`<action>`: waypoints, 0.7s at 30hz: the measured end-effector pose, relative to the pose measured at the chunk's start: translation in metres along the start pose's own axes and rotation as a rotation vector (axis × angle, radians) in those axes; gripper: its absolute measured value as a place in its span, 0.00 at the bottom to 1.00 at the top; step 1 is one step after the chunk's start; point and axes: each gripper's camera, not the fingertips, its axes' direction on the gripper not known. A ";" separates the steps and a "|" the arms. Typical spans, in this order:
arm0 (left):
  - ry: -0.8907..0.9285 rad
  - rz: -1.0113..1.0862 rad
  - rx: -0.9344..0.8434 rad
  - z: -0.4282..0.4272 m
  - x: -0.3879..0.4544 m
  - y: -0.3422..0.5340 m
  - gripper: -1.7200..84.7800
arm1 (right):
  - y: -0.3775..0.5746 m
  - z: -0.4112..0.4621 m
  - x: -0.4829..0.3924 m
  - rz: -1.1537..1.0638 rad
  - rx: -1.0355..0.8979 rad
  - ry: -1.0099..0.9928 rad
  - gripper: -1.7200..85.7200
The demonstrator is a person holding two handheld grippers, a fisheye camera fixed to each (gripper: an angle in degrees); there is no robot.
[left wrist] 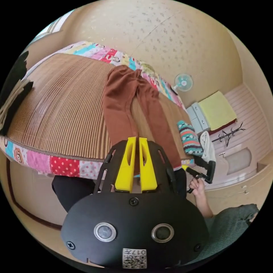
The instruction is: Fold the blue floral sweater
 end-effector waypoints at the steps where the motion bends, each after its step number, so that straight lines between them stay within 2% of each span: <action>1: 0.018 0.055 0.031 -0.013 0.018 -0.003 0.02 | 0.007 -0.010 0.003 0.012 0.002 -0.008 0.05; 3: 0.187 0.280 0.069 -0.034 0.092 -0.001 0.02 | 0.014 -0.022 0.010 0.038 0.007 -0.011 0.05; 4: 0.231 0.321 0.044 -0.029 0.108 0.002 0.02 | 0.018 -0.028 0.014 0.057 0.008 -0.010 0.05; 5: 0.284 0.387 -0.054 -0.009 0.135 0.011 0.02 | 0.019 -0.030 0.016 0.064 0.008 -0.010 0.05; 6: 0.253 0.405 -0.153 0.016 0.147 0.024 0.02 | 0.022 -0.036 0.019 0.075 0.009 -0.007 0.05; 7: 0.209 0.386 -0.175 0.025 0.146 0.032 0.02 | 0.023 -0.041 0.020 0.082 0.012 -0.002 0.05; 10: 0.016 0.214 -0.131 0.032 0.096 0.075 0.03 | 0.027 -0.059 0.015 0.090 0.028 -0.008 0.05; 13: -0.232 0.075 -0.073 0.019 0.031 0.108 0.13 | 0.033 -0.073 0.006 0.065 0.014 -0.016 0.05; 15: -0.453 0.034 -0.154 0.033 -0.009 0.115 0.20 | 0.038 -0.074 0.005 0.054 -0.025 -0.001 0.05; 18: -0.467 0.067 -0.261 0.067 -0.034 0.110 0.19 | 0.044 -0.073 0.012 0.093 -0.070 -0.018 0.05; 21: -0.469 0.083 -0.360 0.086 -0.037 0.095 0.13 | 0.041 -0.073 0.012 0.114 -0.068 -0.151 0.05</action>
